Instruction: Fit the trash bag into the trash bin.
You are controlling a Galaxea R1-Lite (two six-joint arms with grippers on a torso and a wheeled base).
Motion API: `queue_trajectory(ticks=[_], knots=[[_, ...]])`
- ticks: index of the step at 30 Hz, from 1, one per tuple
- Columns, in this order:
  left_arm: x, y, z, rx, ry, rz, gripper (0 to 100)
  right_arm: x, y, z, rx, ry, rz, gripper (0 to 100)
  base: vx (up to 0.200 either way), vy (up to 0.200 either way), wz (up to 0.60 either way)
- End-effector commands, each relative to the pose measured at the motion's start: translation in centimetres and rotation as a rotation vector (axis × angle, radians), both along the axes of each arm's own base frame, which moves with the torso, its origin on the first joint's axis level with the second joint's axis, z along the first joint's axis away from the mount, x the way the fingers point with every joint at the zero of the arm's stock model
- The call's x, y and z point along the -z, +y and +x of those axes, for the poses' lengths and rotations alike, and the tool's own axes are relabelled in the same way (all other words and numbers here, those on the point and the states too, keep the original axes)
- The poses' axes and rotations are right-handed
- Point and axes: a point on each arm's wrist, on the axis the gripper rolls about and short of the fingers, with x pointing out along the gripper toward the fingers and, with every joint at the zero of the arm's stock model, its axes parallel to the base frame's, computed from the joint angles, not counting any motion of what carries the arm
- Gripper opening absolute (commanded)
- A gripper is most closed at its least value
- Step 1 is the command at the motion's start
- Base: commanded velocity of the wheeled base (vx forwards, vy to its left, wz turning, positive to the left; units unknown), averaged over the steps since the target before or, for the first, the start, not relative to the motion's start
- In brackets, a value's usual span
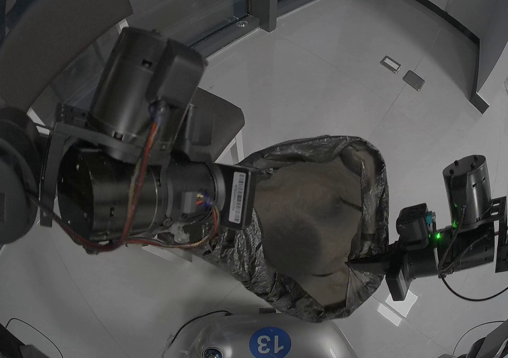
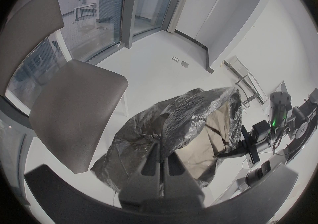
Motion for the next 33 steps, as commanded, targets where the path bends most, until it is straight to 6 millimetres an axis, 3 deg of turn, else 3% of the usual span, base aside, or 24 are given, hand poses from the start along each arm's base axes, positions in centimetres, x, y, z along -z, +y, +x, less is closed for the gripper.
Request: queue_trajectory(ticks=[1, 8, 14, 22, 29, 33], knots=[[-0.2, 0.8, -0.6, -0.005, -0.001, -0.003, 0, 1.0, 1.0, -0.9, -0.066, 0.039, -0.019, 0, 0.0, 0.0, 0.0], [-0.4, 2.2, -1.8, -0.002, 0.029, 0.032, 0, 2.5, 2.8, -0.5, -0.12, 0.087, -0.056, 0, 0.0, 0.0, 0.0], [-0.2, 1.8, -1.5, 0.0, 0.036, 0.043, 0, 4.6, 3.7, 0.5, -0.154, 0.152, -0.062, 0, 0.0, 0.0, 0.0], [2.4, -0.2, 0.2, -0.004, 0.094, 0.107, 0, 6.3, 4.6, 1.8, -0.15, 0.154, -0.05, 0, 0.0, 0.0, 0.0], [5.6, -2.0, 2.6, -0.028, 0.183, 0.138, 0, 8.0, 3.8, 2.4, -0.104, 0.226, -0.066, 0, 0.0, 0.0, 0.0], [8.3, -3.6, 5.3, -0.036, 0.199, 0.117, 0, 9.1, 2.4, 3.0, -0.054, 0.247, -0.068, 0, 0.0, 0.0, 0.0]])
